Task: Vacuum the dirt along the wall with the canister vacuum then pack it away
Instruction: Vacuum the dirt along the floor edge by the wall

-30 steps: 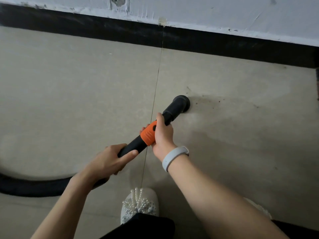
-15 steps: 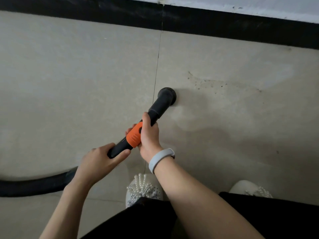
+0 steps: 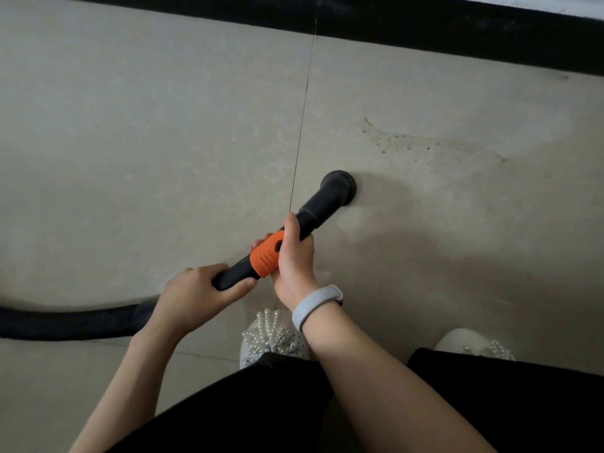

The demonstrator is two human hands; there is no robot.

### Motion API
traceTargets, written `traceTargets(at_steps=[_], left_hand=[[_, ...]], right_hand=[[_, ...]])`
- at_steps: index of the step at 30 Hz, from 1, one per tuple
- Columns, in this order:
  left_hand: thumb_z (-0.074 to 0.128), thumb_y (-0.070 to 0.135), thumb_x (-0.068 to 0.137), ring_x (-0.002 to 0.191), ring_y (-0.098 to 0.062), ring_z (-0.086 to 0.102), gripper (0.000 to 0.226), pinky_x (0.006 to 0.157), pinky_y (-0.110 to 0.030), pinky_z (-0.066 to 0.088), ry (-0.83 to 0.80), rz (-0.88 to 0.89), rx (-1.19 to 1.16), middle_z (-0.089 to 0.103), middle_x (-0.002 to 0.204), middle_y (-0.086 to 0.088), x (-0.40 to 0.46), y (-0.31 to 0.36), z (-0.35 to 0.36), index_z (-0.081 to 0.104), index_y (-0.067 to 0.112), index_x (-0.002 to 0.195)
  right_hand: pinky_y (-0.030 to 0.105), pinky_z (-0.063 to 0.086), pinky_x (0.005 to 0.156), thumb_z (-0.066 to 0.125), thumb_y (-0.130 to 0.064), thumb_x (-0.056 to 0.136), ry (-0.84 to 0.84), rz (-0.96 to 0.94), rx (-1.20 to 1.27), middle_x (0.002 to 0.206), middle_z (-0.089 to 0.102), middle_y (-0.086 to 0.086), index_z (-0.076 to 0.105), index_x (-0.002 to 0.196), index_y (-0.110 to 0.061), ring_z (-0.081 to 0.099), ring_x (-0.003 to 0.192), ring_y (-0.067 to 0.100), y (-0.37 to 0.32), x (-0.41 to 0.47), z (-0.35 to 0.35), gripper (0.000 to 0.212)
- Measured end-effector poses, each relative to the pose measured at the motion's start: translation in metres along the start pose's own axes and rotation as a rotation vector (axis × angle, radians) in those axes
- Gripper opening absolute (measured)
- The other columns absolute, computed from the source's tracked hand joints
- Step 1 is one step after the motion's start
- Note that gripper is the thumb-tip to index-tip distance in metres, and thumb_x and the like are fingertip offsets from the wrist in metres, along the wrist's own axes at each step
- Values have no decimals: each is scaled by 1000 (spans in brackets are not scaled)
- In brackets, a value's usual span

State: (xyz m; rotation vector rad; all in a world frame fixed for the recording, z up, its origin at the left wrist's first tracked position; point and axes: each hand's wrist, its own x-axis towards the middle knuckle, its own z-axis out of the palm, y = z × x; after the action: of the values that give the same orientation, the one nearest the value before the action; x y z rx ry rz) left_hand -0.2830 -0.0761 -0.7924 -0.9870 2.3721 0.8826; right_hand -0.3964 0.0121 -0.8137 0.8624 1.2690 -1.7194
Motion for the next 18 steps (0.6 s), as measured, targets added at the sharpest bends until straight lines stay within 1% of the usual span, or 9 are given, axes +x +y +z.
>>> traceTargets(at_steps=[3,5,7,8,10,14,16,18], left_hand=[[64,56,79,45,-12,43,49,46,-29,26,130,19,-10,41,43,6,8,3,1,37,24,55],[62,51,81,45,-11,43,46,45,-28,25,159,19,-17,41,44,6,15,6,0,37,23,55],[62,53,80,44,-11,42,47,44,-28,25,165,37,-26,40,42,6,21,9,-2,36,24,54],[62,56,79,43,-10,41,49,44,-28,25,165,52,-27,39,40,6,22,10,-3,35,25,53],[60,63,76,41,-7,39,53,44,-27,25,143,84,-17,39,37,7,23,13,-4,34,25,50],[60,63,74,46,-8,43,49,47,-28,29,-26,119,41,44,43,7,17,21,5,42,24,53],[59,65,73,48,-8,45,48,48,-27,30,-52,115,74,45,45,6,13,22,7,43,24,54],[59,66,71,49,-9,46,48,48,-28,29,-29,99,81,45,44,6,9,17,3,42,26,52]], right_hand=[[30,52,49,52,-30,94,-28,-4,-44,54,49,5,39,89,-9,54,39,18,-13,10,17,24],[30,52,50,52,-31,94,-33,-11,-75,55,51,5,41,95,-9,55,40,18,-21,15,22,25],[29,52,50,52,-32,94,-22,-16,-80,57,53,6,42,103,-9,56,40,17,-27,17,25,27],[29,51,50,51,-33,94,-5,-21,-66,58,52,6,42,103,-8,55,40,17,-29,17,24,27],[30,51,51,52,-32,94,48,-19,-9,60,50,7,43,98,-7,53,42,18,-30,13,18,27],[28,50,47,51,-29,95,153,-41,97,56,46,6,43,92,-5,50,40,18,-23,1,-11,25],[28,50,48,50,-30,95,154,-48,96,58,49,6,44,93,-8,54,41,17,-18,-5,-20,23],[29,51,50,50,-30,95,125,-46,86,59,51,5,45,95,-10,56,43,17,-13,-9,-19,21]])
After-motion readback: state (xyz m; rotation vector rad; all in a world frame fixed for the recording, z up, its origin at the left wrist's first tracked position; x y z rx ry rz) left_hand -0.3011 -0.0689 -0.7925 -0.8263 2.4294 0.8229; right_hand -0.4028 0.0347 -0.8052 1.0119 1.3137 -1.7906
